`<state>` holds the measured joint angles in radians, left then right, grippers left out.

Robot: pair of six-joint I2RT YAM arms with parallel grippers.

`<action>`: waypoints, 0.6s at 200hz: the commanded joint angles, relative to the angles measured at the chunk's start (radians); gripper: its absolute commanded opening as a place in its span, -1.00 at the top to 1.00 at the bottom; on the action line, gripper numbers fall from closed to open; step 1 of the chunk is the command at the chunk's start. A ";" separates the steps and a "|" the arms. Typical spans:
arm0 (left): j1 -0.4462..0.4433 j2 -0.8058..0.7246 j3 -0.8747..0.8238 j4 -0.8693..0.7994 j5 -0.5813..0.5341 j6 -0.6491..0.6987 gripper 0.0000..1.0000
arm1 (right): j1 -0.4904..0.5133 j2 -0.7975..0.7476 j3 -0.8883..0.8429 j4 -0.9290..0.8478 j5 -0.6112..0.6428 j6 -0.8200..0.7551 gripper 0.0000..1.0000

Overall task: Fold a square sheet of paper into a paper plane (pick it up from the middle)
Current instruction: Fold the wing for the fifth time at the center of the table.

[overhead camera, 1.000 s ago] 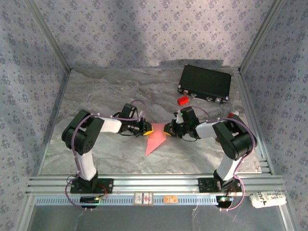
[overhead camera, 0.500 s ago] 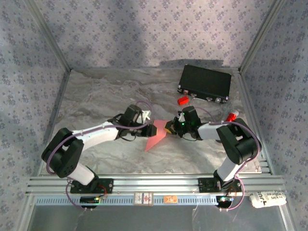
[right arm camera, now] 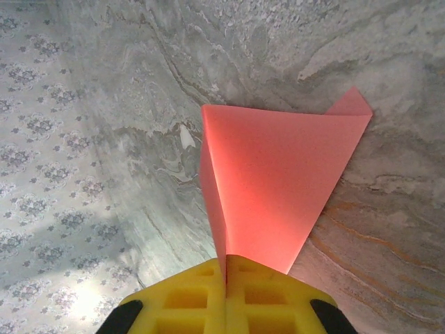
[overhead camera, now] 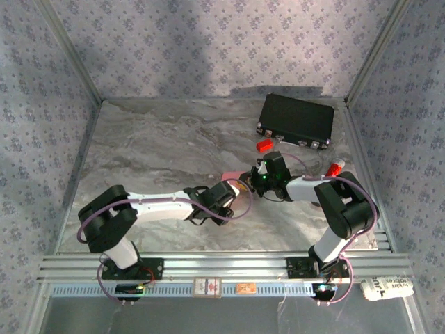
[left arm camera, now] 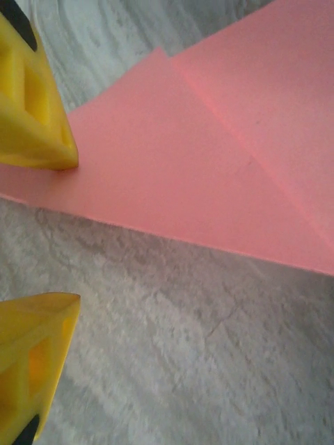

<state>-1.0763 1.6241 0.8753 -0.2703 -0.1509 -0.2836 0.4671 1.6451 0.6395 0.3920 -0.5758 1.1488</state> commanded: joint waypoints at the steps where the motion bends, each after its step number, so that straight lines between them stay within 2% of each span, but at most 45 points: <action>1: -0.018 0.031 0.050 -0.051 -0.137 0.052 0.01 | -0.005 -0.014 0.022 -0.022 -0.010 0.012 0.95; 37: -0.030 0.064 0.068 -0.061 -0.197 0.062 0.05 | -0.004 -0.016 0.022 -0.027 -0.009 0.011 0.95; 120: -0.029 0.068 0.064 -0.060 -0.212 0.045 0.37 | -0.009 -0.026 0.011 -0.035 -0.005 0.007 0.95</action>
<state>-1.1000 1.6932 0.9203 -0.3073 -0.3389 -0.2356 0.4660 1.6424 0.6407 0.3813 -0.5758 1.1488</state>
